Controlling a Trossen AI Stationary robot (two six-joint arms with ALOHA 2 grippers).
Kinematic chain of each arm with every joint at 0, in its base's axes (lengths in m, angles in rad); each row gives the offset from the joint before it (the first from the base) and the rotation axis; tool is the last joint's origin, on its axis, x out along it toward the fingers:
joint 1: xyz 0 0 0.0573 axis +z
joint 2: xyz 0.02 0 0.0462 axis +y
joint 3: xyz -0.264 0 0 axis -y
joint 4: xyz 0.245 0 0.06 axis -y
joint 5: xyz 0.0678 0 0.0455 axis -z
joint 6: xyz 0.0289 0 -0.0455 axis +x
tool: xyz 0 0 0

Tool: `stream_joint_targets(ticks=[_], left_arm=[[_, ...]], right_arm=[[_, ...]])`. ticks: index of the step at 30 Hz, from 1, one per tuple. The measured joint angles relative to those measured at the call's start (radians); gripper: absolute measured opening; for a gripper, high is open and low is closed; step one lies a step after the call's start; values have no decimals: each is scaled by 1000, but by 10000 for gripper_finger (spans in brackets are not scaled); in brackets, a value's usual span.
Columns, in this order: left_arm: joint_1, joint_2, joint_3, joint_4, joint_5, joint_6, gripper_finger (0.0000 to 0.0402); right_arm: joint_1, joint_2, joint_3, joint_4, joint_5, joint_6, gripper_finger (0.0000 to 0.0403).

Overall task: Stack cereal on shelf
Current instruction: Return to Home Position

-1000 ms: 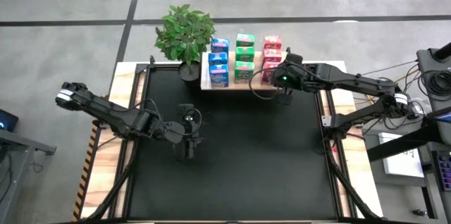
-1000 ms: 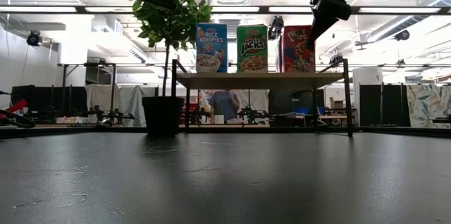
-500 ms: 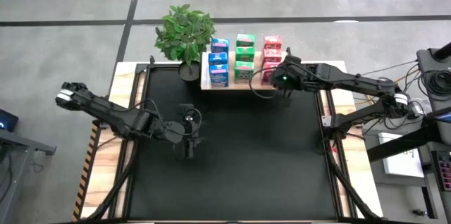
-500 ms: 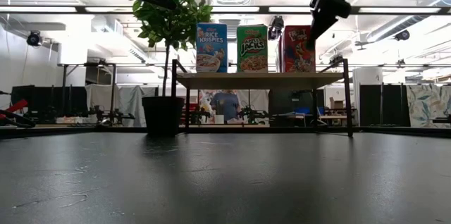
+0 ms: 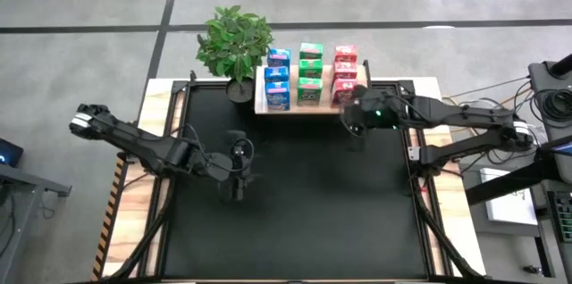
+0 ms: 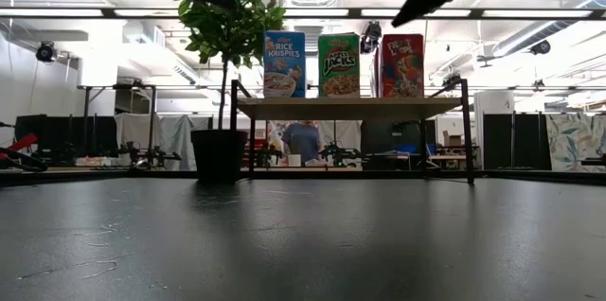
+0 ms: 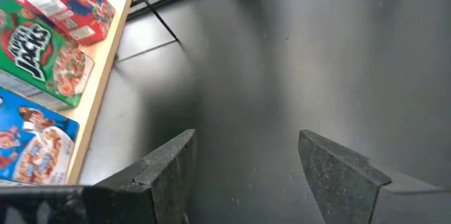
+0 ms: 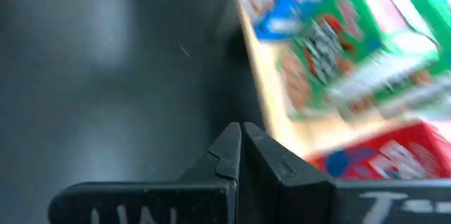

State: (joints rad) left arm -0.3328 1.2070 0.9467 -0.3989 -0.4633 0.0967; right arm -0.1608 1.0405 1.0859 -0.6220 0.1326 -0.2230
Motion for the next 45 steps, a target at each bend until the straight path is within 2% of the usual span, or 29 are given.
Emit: stream_joint_targets(ticks=[6, 12, 15, 19, 25, 28, 33, 38, 45], left_arm=[[1, -56, -25, 43, 1, 51, 231], [39, -81, -105, 292, -20, 111, 231], [90, -57, -170, 487, -77, 142, 231], [186, -2, -251, 702, -88, 168, 231], [322, 88, -290, 853, -77, 184, 224], [361, 135, -282, 871, -77, 194, 191], [381, 199, -238, 870, -77, 227, 98], [393, 223, -216, 868, -159, 265, 13], [414, 226, -221, 865, -184, 269, 10]], right_arm=[[65, -92, -200, 307, -46, 7, 9], [104, -125, -348, 525, -47, 16, 9], [121, -123, -391, 601, -46, 17, 9], [142, -122, -432, 685, -46, 16, 9], [155, -122, -454, 724, -45, 20, 9], [155, -122, -454, 724, -44, 20, 9], [155, -121, -454, 724, -44, 13, 9], [155, -121, -456, 721, -44, 13, 9], [155, -121, -462, 707, -43, 13, 9]])
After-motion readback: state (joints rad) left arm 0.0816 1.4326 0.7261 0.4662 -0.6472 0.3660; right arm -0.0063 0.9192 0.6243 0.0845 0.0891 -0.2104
